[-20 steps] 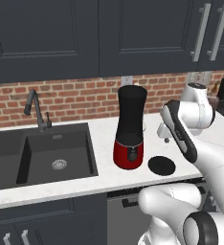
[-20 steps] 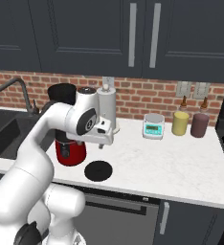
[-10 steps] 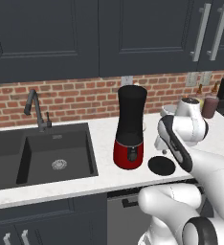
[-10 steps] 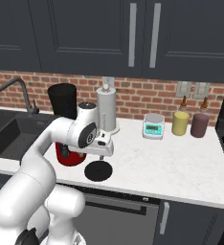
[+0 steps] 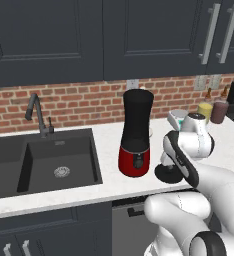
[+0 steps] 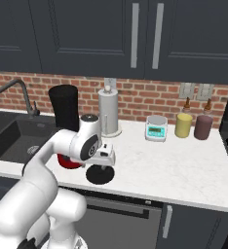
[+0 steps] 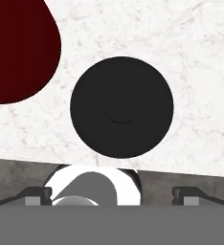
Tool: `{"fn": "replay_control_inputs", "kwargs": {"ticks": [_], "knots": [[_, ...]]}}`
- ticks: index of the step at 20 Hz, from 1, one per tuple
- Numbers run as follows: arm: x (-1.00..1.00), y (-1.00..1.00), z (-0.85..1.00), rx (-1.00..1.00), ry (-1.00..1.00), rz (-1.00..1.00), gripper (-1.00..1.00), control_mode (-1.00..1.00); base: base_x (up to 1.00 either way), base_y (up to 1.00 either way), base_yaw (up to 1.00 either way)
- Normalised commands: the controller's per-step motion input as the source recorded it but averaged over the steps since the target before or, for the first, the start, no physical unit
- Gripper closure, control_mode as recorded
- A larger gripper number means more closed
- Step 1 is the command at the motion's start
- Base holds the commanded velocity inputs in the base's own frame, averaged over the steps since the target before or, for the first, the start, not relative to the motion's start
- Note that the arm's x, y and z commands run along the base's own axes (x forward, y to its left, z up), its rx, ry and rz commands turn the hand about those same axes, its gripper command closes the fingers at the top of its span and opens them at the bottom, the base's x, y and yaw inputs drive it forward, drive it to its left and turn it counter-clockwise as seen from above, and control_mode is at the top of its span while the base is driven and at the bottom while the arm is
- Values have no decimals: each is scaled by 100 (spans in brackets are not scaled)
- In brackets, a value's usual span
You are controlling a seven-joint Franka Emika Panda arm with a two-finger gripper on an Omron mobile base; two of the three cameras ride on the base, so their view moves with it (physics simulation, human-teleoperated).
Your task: Close the lid blender by securely placing the lid on top.
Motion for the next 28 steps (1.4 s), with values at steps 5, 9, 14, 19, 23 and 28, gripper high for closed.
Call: {"fn": "replay_control_inputs", "kwargs": {"ticks": [5, 9, 14, 19, 23, 28], "knots": [[0, 0, -22, 0, 3, 6, -100, -100, 0, 0, 0], [2, 0, -12, 0, 3, 5, -100, -100, 0, 0, 0], [5, -2, -9, 0, 2, 5, -100, -100, 0, 0, 0], [11, -9, -6, 1, 2, 4, -100, -100, 0, 0, 0], [12, -10, -8, 1, 0, 3, -100, -100, 0, 0, 0], [14, -3, -12, 0, 0, 3, -100, -100, 0, 0, 0]]}}
